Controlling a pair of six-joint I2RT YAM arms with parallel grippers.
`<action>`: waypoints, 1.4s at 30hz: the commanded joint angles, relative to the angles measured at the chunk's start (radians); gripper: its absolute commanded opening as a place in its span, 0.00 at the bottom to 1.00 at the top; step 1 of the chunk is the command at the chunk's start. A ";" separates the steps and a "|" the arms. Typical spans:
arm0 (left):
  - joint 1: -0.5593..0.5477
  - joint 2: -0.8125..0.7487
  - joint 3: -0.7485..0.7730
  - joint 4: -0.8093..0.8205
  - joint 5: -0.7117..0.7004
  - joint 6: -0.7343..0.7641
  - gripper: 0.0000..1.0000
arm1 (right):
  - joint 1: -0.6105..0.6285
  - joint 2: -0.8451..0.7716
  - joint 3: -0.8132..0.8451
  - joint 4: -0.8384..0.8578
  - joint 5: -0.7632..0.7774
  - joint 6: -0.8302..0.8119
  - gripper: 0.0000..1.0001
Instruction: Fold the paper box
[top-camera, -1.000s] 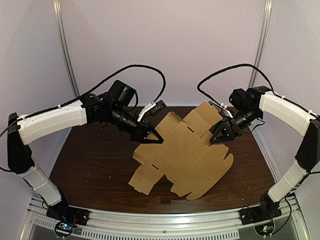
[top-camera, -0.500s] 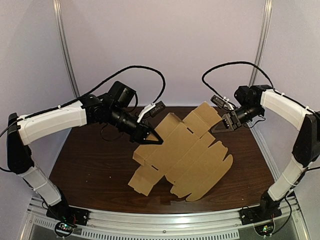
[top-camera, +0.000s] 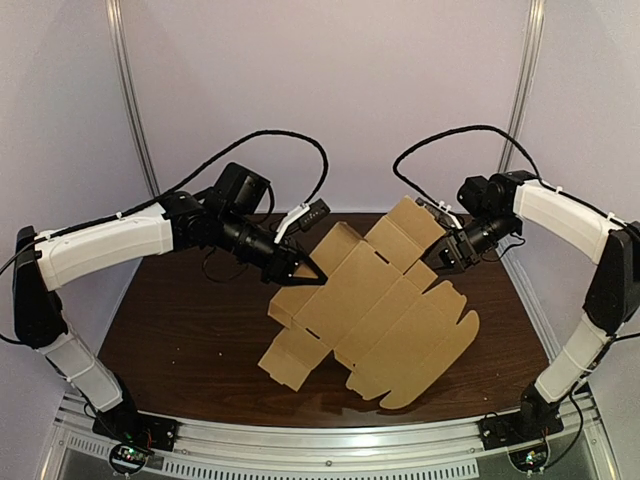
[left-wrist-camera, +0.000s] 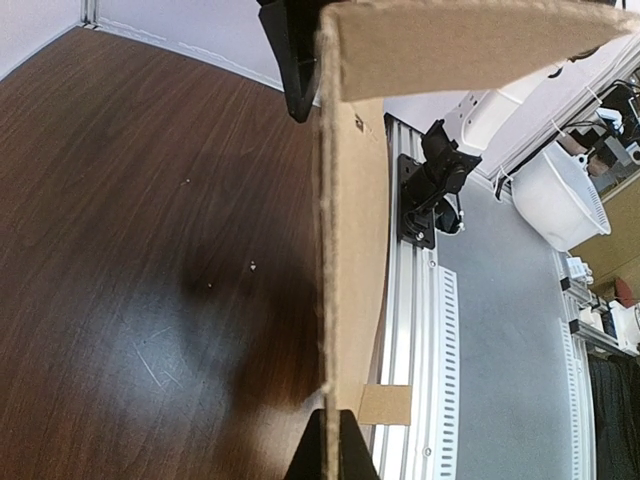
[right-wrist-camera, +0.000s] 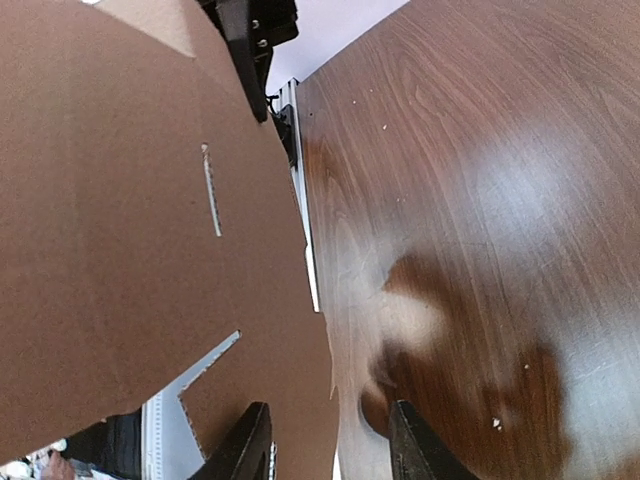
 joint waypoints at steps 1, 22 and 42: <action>0.015 -0.015 -0.007 0.072 -0.008 -0.023 0.00 | 0.004 0.042 0.048 -0.325 -0.054 -0.221 0.43; 0.021 -0.021 -0.014 0.050 -0.013 -0.012 0.00 | -0.020 0.066 0.074 -0.482 -0.136 -0.309 0.48; 0.038 -0.022 -0.020 0.071 -0.030 -0.033 0.00 | -0.006 -0.017 0.055 -0.481 -0.104 -0.306 0.52</action>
